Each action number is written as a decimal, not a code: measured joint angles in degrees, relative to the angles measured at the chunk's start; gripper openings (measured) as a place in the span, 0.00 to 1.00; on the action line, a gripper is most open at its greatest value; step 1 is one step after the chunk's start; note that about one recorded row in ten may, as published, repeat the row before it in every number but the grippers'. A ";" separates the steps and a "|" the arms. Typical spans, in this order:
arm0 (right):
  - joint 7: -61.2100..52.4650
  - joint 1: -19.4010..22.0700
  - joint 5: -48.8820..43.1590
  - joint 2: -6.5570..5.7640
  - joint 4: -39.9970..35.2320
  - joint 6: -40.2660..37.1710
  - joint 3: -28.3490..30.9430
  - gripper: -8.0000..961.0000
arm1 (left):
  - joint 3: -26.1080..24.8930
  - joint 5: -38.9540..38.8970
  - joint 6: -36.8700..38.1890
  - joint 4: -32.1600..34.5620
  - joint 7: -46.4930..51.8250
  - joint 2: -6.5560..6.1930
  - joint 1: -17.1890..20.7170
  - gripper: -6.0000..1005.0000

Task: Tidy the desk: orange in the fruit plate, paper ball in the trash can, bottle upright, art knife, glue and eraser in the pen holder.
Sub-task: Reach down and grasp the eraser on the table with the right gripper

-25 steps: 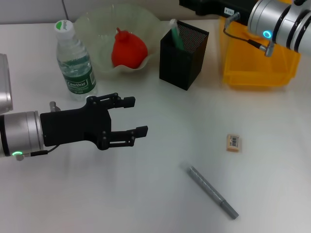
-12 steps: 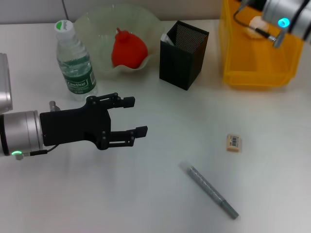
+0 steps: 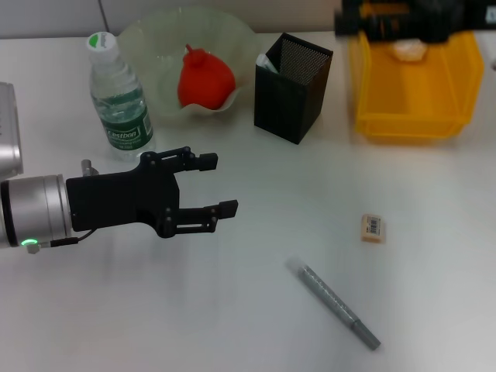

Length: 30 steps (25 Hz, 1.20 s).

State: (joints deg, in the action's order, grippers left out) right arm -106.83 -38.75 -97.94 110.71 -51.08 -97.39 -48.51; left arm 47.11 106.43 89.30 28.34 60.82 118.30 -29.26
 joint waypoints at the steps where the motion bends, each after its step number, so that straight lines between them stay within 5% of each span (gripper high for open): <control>1: -5.86 -1.06 -8.54 -0.39 -4.41 -3.03 0.02 0.80 | -0.01 0.00 -0.01 0.17 0.00 0.00 -0.03 0.80; 9: -17.95 -9.18 -33.47 0.08 -9.12 -13.16 -2.81 0.80 | 0.00 0.01 0.41 0.37 0.09 -0.13 0.16 0.80; 13: -20.94 -11.91 -43.73 2.57 -9.51 -12.91 -9.18 0.80 | 0.00 0.01 0.44 0.39 0.09 -0.10 0.25 0.80; 16: -21.31 -13.22 -52.90 6.46 -10.74 -10.98 -12.75 0.80 | 0.00 -0.02 0.37 0.37 0.05 -0.06 0.36 0.80; 19: -21.30 -13.40 -56.28 7.98 -11.01 -9.44 -15.00 0.80 | 0.00 -0.11 0.37 0.33 0.04 -0.07 0.39 0.80; 30: -22.70 -12.67 -56.99 8.62 -7.75 -2.11 -25.35 0.79 | 0.00 -0.19 0.44 0.24 0.00 -0.09 0.61 0.80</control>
State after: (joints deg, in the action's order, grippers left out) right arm -129.54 -51.42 -154.93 119.33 -58.83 -99.50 -73.86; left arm 47.11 106.23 89.74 28.59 60.82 118.21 -28.65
